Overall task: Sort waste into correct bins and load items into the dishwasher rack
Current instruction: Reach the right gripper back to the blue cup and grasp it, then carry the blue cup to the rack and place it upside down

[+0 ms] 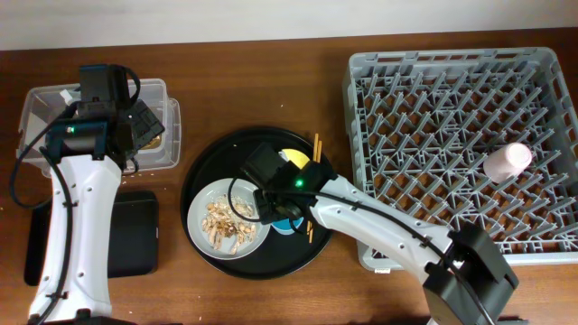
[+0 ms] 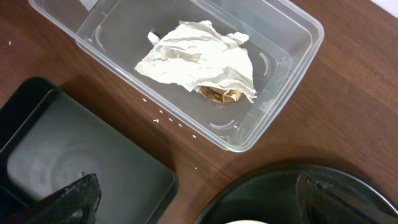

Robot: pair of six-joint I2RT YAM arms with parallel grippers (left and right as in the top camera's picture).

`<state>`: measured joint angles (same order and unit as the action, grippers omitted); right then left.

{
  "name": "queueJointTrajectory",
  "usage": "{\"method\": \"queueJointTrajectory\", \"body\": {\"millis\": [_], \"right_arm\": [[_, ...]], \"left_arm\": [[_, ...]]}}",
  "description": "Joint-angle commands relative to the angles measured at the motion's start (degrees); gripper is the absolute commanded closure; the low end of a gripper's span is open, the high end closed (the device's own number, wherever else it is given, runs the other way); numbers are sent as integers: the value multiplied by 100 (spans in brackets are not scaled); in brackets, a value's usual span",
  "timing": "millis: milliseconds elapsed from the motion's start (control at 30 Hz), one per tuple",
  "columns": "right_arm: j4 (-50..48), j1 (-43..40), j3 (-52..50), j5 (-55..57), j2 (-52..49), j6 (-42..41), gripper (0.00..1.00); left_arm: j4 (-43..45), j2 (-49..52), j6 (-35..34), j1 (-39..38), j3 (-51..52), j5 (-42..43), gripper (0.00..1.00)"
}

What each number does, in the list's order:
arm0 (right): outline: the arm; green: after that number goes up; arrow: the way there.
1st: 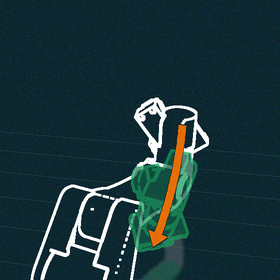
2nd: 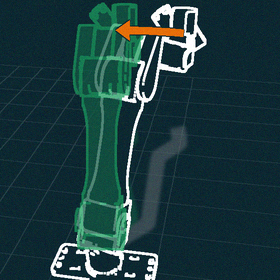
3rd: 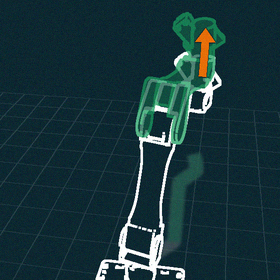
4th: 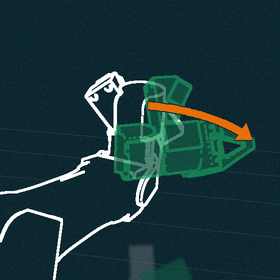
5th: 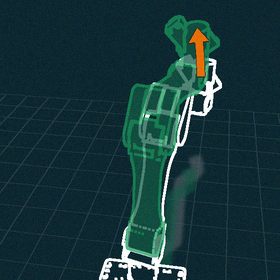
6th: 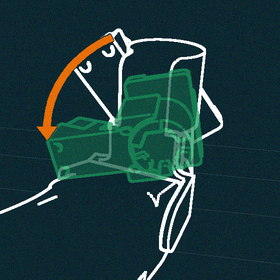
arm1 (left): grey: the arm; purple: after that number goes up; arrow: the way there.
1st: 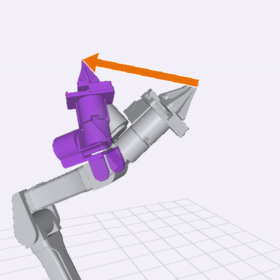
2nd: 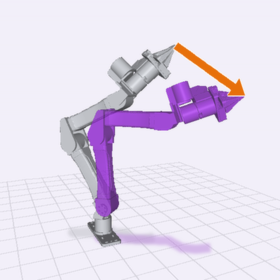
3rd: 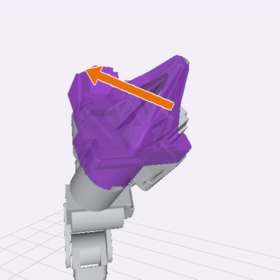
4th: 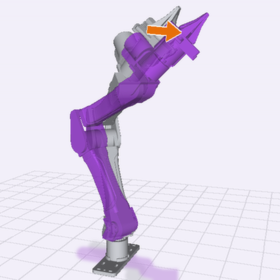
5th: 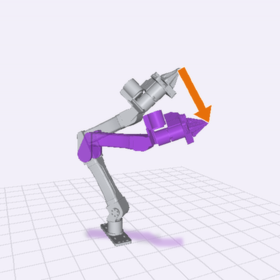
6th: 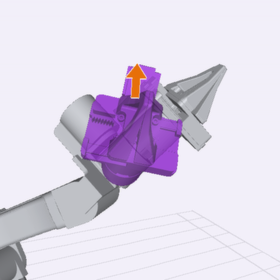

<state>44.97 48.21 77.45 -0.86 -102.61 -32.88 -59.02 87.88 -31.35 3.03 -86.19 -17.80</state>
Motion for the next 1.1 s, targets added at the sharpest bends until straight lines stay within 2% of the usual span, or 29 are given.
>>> {"method": "queueJointTrajectory", "body": {"millis": [0, 133, 233, 300, 433, 633, 700, 767, 800, 933, 1000, 1067], "right_arm": [[136, 186, 39, 138, -31, -238, 50], [-28, 350, 33, 166, -328, -236, 51], [-17, 468, 33, 522, -369, -260, 57], [-39, 570, 33, 734, -374, -330, 67], [-83, 699, 33, 951, -516, -365, 68], [-81, 704, 33, 905, -520, -365, 84], [-59, 702, 79, 787, -511, -365, 96], [35, 691, 254, 479, -509, -363, 96], [177, 691, 433, 409, -505, -363, 96], [1978, 452, 1869, 413, -175, -164, 96], [2798, 66, 2540, 411, 186, 87, 96], [3152, -634, 2789, 413, 800, 424, 96]], "left_arm": [[-4, 28, -76, 13, 2, 2, 1], [-4, 28, -76, 13, 2, 2, 1], [-4, 28, -76, 13, 2, 2, 1], [-4, 28, -76, 13, 2, 2, 1], [-4, 28, -76, 13, 2, 2, 1], [-4, 28, -76, 13, 2, 2, 1], [-4, 28, -76, 13, 2, 2, 1], [-4, 28, -76, 13, 2, 2, 1], [-2, 28, -76, 13, 2, 2, 1], [-4, 28, -76, 13, 2, 2, 1], [-4, 28, -76, 13, 2, 2, 1], [-4, 28, -76, 13, 2, 2, 1]]}}
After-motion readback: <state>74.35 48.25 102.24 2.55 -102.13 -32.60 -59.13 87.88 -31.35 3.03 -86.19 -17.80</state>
